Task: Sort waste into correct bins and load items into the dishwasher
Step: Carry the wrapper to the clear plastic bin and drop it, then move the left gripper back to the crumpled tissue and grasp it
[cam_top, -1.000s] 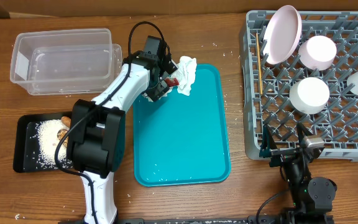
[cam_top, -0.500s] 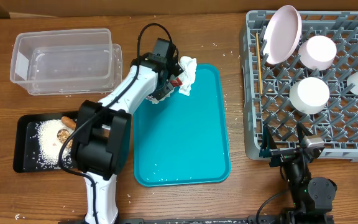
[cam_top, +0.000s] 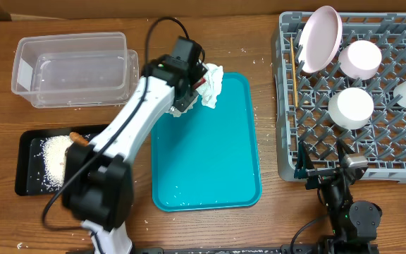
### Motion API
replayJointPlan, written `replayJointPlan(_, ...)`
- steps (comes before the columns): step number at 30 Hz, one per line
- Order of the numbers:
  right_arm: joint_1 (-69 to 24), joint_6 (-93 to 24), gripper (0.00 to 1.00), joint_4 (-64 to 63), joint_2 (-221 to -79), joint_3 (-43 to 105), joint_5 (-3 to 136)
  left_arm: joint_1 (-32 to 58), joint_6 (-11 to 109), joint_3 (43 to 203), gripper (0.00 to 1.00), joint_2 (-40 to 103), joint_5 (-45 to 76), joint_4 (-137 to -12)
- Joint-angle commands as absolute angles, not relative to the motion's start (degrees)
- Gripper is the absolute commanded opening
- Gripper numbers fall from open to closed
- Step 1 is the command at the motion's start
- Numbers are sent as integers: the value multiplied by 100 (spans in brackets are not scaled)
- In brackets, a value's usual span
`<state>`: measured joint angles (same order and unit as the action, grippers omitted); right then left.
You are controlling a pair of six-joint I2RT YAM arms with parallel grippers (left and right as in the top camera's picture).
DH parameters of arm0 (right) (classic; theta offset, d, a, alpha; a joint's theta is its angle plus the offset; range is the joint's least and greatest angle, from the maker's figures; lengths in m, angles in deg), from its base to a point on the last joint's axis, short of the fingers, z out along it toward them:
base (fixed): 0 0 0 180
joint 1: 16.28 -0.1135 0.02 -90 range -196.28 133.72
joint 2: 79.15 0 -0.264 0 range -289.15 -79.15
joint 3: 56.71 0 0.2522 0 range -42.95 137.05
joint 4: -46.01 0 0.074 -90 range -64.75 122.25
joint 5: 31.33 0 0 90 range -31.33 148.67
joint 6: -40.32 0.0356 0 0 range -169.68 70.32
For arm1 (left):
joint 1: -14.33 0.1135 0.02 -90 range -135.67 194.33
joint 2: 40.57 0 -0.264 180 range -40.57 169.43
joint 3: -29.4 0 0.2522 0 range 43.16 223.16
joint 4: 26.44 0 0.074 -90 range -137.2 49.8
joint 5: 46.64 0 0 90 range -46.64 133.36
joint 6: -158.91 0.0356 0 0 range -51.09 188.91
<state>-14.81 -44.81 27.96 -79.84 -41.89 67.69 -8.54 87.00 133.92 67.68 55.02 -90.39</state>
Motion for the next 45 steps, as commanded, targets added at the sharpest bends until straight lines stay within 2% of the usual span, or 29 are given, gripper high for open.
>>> replayJointPlan(1,-1466,-4501,100,2829,-7932,-4248,6776,-793,8119,13493,4,6064,4997,-9074)
replayJointPlan(9,-1466,-4501,100,2829,-7932,-4248,6776,20,6525,13493,4,5752,6318,-8421)
replayJointPlan(14,-1466,-4501,100,2829,-7932,-4248,6776,1026,5124,13493,4,5769,6178,-8121)
replayJointPlan(17,-1466,-4501,100,2829,-7932,-4248,6776,1664,4674,13493,5,5861,5642,-7865)
replayJointPlan(19,-1466,-4501,100,2829,-7932,-4248,6776,2001,4567,13491,18,5957,5179,-7664)
replayJointPlan(20,-1466,-4501,100,2829,-7932,-4248,6776,2123,4549,13491,33,6018,4980,-7594)
replayJointPlan(21,-1466,-4501,100,2829,-7932,-4248,6776,2243,4549,13491,62,6064,4750,-7537)
replayJointPlan(22,-1466,-4501,100,2829,-7932,-4248,6776,2355,4552,13491,83,6141,4538,-7470)
replayJointPlan(23,-1466,-4501,100,2829,-7932,-4248,6776,2418,4552,13491,94,6191,4429,-7435)
replayJointPlan(24,-1466,-4501,100,2829,-7932,-4248,6776,2488,4549,13491,100,6256,4322,-7398)
replayJointPlan(29,-1466,-4501,100,2829,-7932,-4248,6776,2595,4619,13493,99,6324,3926,-7422)
replayJointPlan(32,-1466,-4501,100,2829,-7932,-4248,6776,2538,4982,13493,95,6213,2766,-7424)
replayJointPlan(35,-1466,-4501,100,2829,-7932,-4248,6776,2363,5588,13493,96,6117,1214,-7444)
replayJointPlan(38,-1466,-4501,100,2829,-7932,-4248,6776,2009,6206,13491,92,6123,490,-7675)
replayJointPlan(41,-1466,-4501,100,2829,-7932,-4248,6776,1467,6927,13460,90,6134,939,-8108)
replayJointPlan(45,-1466,-4501,100,2829,-7932,-4248,6776,534,7389,13357,92,6239,2816,-8307)
